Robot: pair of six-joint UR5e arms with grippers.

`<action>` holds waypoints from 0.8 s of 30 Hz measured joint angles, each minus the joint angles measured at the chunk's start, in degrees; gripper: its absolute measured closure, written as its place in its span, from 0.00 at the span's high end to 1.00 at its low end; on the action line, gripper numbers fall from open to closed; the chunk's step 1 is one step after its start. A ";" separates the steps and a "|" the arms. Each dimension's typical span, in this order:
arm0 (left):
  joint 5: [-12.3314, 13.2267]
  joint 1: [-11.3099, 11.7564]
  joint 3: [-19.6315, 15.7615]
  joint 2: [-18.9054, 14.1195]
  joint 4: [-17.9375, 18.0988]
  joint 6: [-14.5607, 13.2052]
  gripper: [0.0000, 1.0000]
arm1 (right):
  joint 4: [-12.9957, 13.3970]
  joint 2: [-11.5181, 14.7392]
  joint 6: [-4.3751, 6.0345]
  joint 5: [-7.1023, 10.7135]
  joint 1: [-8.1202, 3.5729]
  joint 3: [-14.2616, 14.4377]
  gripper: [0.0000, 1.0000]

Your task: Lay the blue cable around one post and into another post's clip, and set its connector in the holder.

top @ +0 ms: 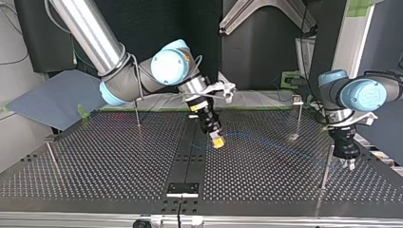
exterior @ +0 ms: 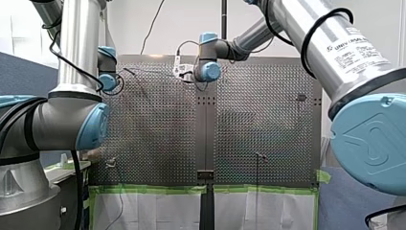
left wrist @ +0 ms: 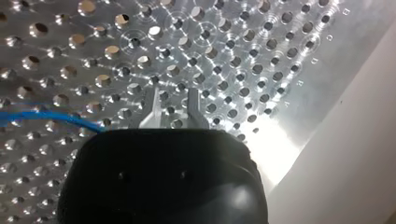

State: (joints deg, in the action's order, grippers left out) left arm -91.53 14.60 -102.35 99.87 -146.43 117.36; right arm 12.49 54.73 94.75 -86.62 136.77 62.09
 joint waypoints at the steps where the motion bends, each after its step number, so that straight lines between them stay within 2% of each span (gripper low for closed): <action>1: -0.02 -0.01 0.00 0.00 -0.22 0.10 0.80 | 0.09 0.00 -0.03 -0.04 -0.13 0.41 0.00; 2: -0.02 -0.01 -0.01 0.00 -0.48 0.24 0.89 | 0.19 0.00 -0.04 -0.07 -0.27 0.82 0.00; 3: -0.02 -0.02 -0.01 0.00 -0.91 0.43 0.89 | 0.33 0.00 -0.05 -0.11 -0.46 1.32 0.00; 4: -0.03 -0.02 -0.01 0.00 -1.25 0.57 1.00 | 0.42 -0.01 -0.06 -0.14 -0.59 1.71 0.00; 10: 0.14 -0.08 -0.04 0.00 -3.22 2.09 1.00 | 0.78 0.00 -0.13 -0.83 -1.43 4.49 0.00; 17: 1.04 -0.26 0.00 0.20 -2.76 4.80 1.00 | 2.59 0.00 0.07 -1.53 -2.43 7.71 0.00; 24: 2.40 -0.44 0.40 2.62 -2.43 5.90 1.00 | 4.76 0.01 0.32 -2.65 -3.77 11.09 0.00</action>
State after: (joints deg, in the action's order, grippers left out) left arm -89.13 14.16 -101.95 102.50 -148.85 123.26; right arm 17.25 54.74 95.07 -89.27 132.99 73.19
